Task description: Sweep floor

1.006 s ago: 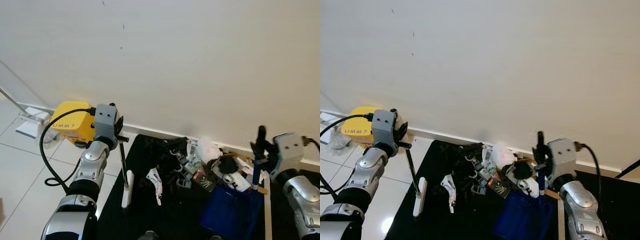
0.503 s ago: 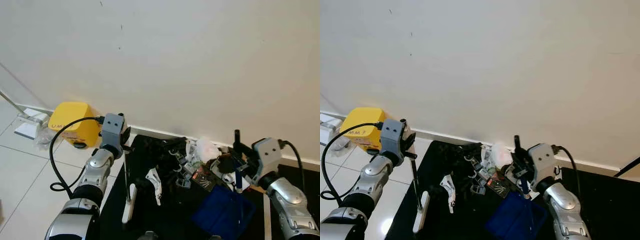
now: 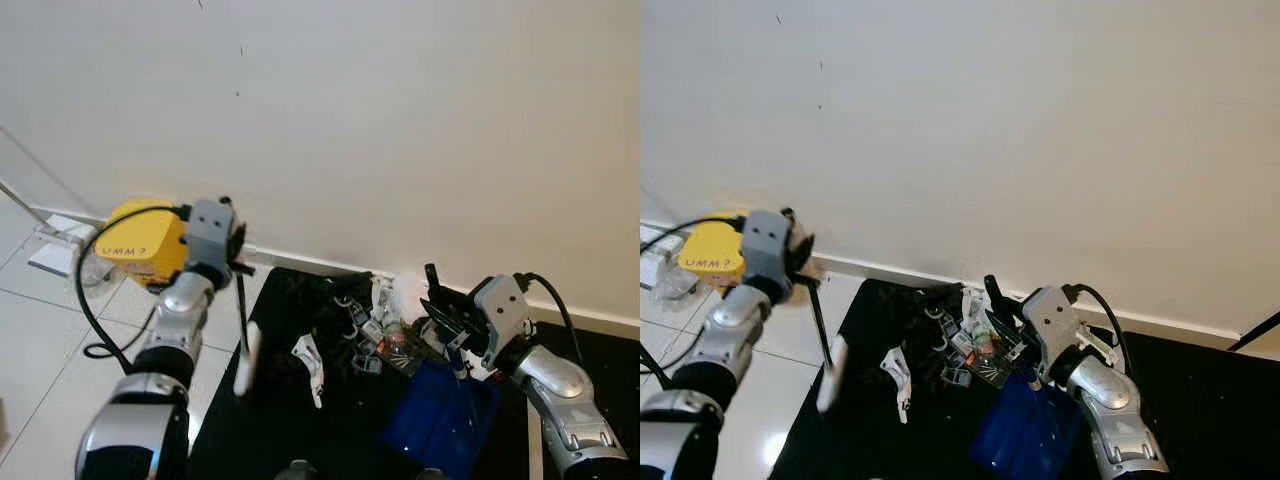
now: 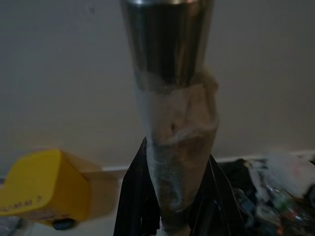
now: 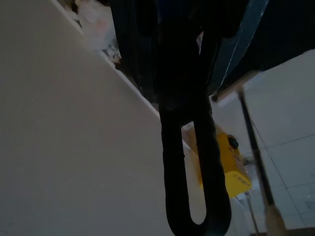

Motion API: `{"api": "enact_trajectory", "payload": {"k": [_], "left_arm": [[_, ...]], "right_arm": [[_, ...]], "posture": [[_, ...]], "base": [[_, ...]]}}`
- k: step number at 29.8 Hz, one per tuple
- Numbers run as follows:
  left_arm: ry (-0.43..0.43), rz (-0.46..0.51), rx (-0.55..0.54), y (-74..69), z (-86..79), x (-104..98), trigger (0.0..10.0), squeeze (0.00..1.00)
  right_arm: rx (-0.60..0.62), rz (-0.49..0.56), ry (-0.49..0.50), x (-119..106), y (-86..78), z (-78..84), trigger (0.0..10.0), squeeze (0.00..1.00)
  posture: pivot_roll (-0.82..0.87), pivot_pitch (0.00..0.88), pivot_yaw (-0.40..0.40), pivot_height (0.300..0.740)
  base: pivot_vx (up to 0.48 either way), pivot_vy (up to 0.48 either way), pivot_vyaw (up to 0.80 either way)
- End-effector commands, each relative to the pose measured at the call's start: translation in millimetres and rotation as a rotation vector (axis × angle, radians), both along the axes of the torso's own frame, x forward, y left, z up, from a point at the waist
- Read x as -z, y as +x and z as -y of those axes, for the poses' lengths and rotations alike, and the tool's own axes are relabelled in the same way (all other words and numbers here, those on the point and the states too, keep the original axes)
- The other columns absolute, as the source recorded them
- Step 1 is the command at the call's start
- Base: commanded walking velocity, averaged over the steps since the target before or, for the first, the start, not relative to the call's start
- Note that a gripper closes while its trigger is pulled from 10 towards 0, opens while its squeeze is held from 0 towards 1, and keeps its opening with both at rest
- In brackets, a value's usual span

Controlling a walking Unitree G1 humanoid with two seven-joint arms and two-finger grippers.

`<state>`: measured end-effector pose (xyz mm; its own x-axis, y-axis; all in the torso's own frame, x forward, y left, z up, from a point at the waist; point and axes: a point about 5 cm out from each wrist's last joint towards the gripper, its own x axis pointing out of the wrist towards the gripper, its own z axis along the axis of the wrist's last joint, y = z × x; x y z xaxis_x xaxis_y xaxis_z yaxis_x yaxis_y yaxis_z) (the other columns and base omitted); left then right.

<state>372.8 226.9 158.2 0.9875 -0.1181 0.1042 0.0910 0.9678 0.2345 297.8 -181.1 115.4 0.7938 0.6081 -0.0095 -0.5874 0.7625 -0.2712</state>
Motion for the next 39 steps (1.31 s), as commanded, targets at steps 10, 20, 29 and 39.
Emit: {"api": "enact_trajectory", "payload": {"k": [10,20,29,39], "left_arm": [[0.000,-0.238,-0.054,-13.9,-6.2,51.3,10.0,0.00],[-0.083,-0.153,-0.060,0.1,2.6,27.8,10.0,0.00],[0.013,-0.089,-0.035,6.7,26.5,20.1,10.0,0.00],[-0.344,-0.188,-0.026,2.4,44.2,43.0,10.0,0.00]], "right_arm": [[-0.157,-0.060,-0.009,19.6,-7.2,-33.3,10.0,0.00],[-0.150,-0.055,-0.051,25.4,-3.4,-33.6,10.0,0.00],[-0.117,-0.041,-0.107,27.8,7.0,-32.4,10.0,0.00],[-0.087,0.014,-0.010,19.5,17.7,-44.3,10.0,0.00]], "posture": [[-0.06,0.279,0.092,0.740],[-0.07,0.283,0.089,0.740],[-0.06,0.277,0.095,0.740],[-0.09,0.290,0.094,0.740]], "base": [[0.000,0.000,0.00],[0.000,0.000,0.00],[0.000,0.000,0.00],[0.000,0.000,0.00]]}}
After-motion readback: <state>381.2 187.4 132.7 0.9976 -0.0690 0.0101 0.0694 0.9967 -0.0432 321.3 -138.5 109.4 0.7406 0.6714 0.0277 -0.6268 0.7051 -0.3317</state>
